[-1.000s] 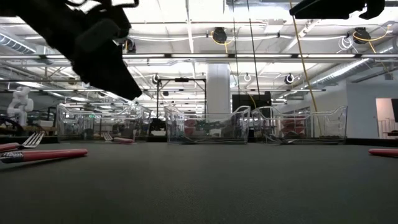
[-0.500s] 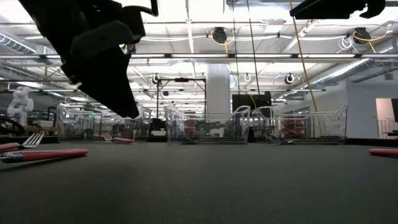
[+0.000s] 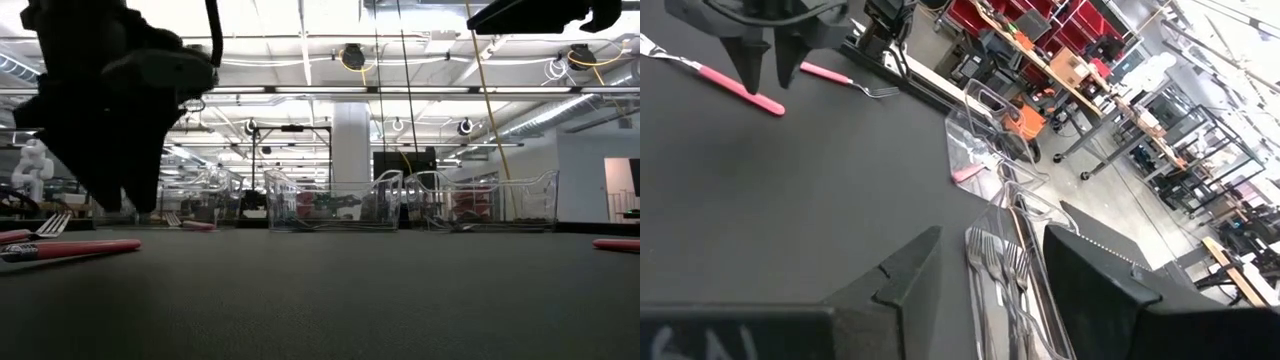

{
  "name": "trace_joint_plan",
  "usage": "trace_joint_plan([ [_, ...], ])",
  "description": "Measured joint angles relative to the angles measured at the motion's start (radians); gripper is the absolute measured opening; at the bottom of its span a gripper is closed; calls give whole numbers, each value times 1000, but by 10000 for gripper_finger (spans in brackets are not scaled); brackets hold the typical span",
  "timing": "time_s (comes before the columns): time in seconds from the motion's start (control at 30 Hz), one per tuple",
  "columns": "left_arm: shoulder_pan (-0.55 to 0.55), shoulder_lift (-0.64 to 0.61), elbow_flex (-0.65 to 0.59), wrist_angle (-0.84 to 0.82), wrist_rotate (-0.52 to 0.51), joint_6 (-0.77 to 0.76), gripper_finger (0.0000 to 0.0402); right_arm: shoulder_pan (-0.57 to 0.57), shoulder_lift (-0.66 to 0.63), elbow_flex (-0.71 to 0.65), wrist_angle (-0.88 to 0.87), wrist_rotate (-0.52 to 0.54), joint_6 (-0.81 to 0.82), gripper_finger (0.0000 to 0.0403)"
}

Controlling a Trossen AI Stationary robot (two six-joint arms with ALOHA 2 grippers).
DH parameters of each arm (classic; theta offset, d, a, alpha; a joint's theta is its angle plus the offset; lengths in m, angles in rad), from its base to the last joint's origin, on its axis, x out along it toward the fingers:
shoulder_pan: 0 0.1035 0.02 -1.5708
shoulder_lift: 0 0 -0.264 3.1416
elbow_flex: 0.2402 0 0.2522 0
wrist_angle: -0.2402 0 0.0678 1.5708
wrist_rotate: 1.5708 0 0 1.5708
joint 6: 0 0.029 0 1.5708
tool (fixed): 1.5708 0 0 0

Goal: Sort silverware by color (type)
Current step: Put the pink fork into the left transparent bin

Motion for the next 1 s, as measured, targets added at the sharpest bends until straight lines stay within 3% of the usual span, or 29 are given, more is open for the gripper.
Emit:
trace_joint_plan([
  [0.37, -10, 84, 1, -3, 149, -91, 226, 0, 0, 0, 8, 0, -54, 169],
  [0.7, -22, 106, 1, 45, 146, -157, 224, 0, 0, 0, 60, 0, -97, 169],
  [0.83, -22, 107, 1, 53, 153, -109, 198, 0, 0, 0, 60, 0, -97, 169],
  [1.0, -23, 109, 2, 68, 140, -5, 132, 0, 0, 0, 59, 0, -94, 169],
])
